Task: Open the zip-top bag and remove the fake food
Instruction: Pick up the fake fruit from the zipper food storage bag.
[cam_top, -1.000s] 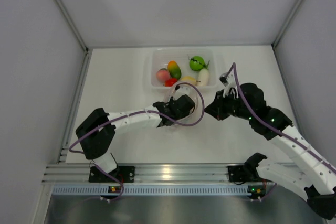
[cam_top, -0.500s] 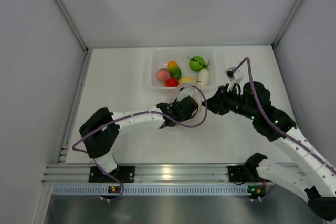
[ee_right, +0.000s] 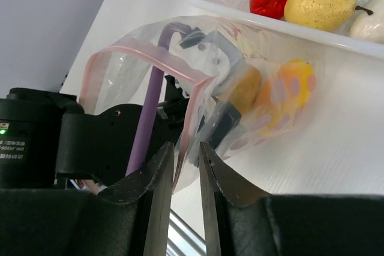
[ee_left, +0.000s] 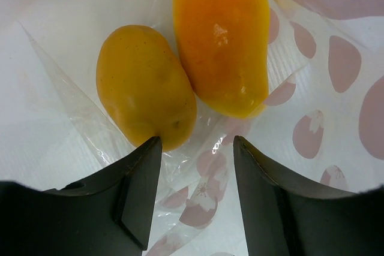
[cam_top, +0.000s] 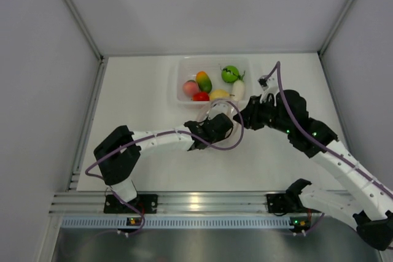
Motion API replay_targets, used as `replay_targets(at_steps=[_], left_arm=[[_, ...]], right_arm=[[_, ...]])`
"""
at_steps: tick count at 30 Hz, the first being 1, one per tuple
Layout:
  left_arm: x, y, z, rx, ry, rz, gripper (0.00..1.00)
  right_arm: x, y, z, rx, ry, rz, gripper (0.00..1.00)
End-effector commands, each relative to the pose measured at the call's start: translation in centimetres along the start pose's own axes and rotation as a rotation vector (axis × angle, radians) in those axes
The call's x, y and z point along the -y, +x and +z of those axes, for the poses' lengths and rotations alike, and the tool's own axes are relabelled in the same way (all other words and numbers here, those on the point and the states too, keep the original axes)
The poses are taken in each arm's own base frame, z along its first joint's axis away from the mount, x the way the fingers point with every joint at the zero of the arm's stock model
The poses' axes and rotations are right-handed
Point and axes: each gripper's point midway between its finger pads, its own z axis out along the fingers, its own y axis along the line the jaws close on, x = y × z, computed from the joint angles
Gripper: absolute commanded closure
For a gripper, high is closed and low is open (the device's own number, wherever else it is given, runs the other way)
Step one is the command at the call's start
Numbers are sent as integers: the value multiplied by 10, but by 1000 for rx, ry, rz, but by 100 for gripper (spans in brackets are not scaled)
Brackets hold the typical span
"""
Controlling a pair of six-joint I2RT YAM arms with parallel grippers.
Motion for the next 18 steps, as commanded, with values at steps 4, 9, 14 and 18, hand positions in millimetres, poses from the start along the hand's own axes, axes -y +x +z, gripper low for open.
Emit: replay_targets(at_steps=[4, 9, 14, 18], left_arm=[[16, -18, 0, 49, 25, -24, 43], [15, -20, 2, 56, 12, -37, 43], [18, -22, 3, 60, 13, -49, 43], [17, -23, 4, 63, 5, -45, 43]], right_arm=[[1, -16, 0, 14, 58, -26, 76], [1, -4, 7, -31, 114, -24, 76], [7, 11, 20, -58, 184, -21, 76], [5, 17, 25, -71, 205, -36, 100]])
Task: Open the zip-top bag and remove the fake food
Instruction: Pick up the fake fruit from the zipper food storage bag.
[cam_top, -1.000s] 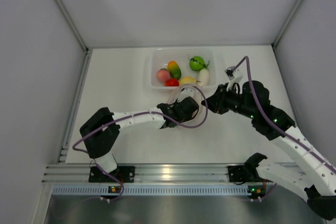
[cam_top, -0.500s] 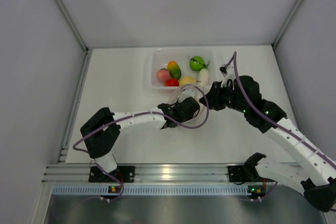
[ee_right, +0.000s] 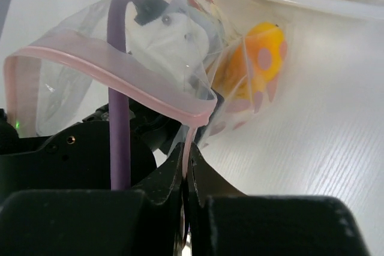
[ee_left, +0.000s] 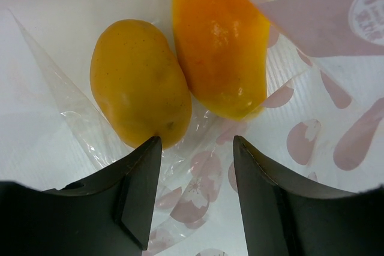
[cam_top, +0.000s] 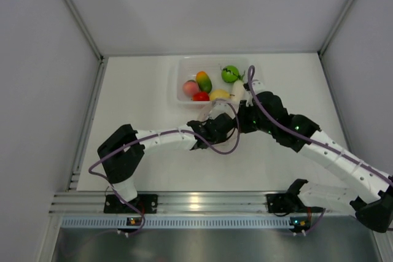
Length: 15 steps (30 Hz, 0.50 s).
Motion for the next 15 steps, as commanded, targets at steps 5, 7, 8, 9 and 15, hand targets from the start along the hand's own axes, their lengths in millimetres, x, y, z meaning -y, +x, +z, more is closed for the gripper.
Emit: replay_targets(at_steps=[5, 7, 8, 9, 15], left_arm=[[9, -15, 1, 47, 8, -16, 41], [9, -15, 1, 47, 8, -19, 38], [7, -13, 1, 44, 5, -18, 36], [7, -16, -1, 51, 6, -25, 34], [-6, -16, -1, 51, -16, -47, 32]], right_arm=[[4, -21, -9, 70, 116, -23, 100], [8, -26, -13, 76, 139, -39, 100], [11, -27, -14, 81, 161, -46, 100], [14, -26, -15, 72, 173, -53, 100], [19, -22, -13, 47, 197, -84, 100]])
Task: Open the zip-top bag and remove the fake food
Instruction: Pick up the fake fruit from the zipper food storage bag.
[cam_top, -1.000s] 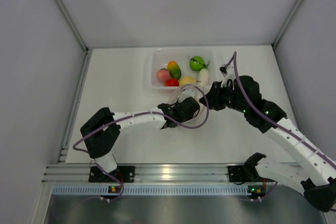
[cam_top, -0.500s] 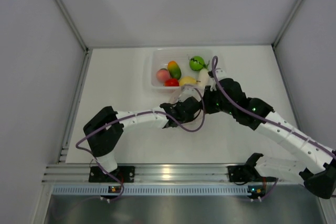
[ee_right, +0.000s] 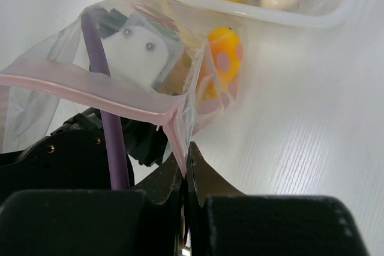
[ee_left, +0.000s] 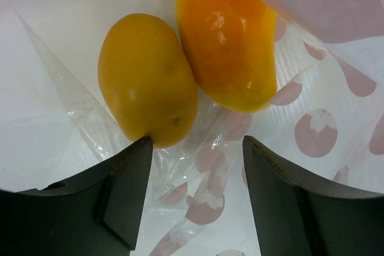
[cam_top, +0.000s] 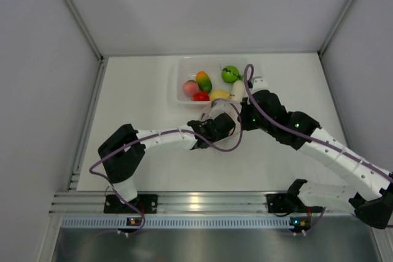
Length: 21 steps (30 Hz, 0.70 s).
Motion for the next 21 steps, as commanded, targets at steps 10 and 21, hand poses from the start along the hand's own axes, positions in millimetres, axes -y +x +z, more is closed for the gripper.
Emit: replay_targets(at_steps=[10, 21], left_arm=[[-15, -9, 6, 24, -28, -44, 31], [-26, -42, -18, 132, -51, -96, 39]], right_arm=[[1, -5, 0, -9, 26, -69, 100], [4, -11, -2, 22, 42, -59, 100]])
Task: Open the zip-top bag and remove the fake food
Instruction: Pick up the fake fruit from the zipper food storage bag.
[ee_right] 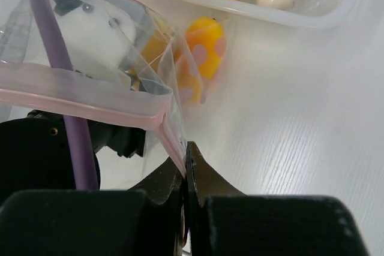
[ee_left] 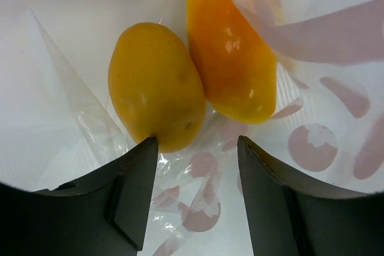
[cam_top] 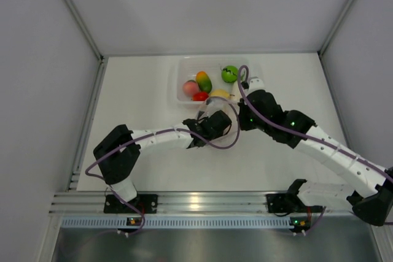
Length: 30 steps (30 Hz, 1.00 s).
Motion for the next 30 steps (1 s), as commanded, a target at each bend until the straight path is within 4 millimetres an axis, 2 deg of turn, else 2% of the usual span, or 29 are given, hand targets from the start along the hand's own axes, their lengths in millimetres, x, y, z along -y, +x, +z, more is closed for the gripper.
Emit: replay_targets(at_steps=[1, 6, 8, 12, 18, 19, 20, 21, 23, 26, 28, 30], left_arm=[[-9, -36, -16, 120, -25, -74, 39], [-16, -49, -13, 174, -92, -92, 35], [-19, -47, -7, 176, -121, -81, 34], [-20, -43, 2, 167, -149, -61, 36], [-27, -38, 9, 174, -201, -55, 58], [-29, -38, 10, 178, -211, -57, 69], [-31, -37, 10, 181, -223, -53, 71], [-32, -38, 10, 188, -232, -51, 71], [-37, -39, 12, 197, -260, -38, 64], [-37, -37, 18, 184, -270, 3, 62], [-37, -38, 18, 185, -274, 18, 53], [-37, -39, 17, 185, -270, 26, 50]], right_arm=[[-1, -17, -13, 46, 6, -6, 100], [-25, -13, -19, 8, -134, -35, 100], [-27, -12, -20, 1, -141, -46, 100], [-16, -11, -20, 7, -70, -61, 100], [-3, -5, -14, -26, 26, -96, 100], [-2, -4, -13, -30, 32, -99, 100], [-3, -3, -12, -36, 30, -107, 100], [-5, -1, -12, -44, 17, -110, 100], [-9, 1, -11, -52, -3, -111, 100], [-11, 2, -11, -54, -19, -111, 100], [-15, 1, -13, -48, -45, -107, 100], [-18, -1, -16, -36, -61, -102, 100]])
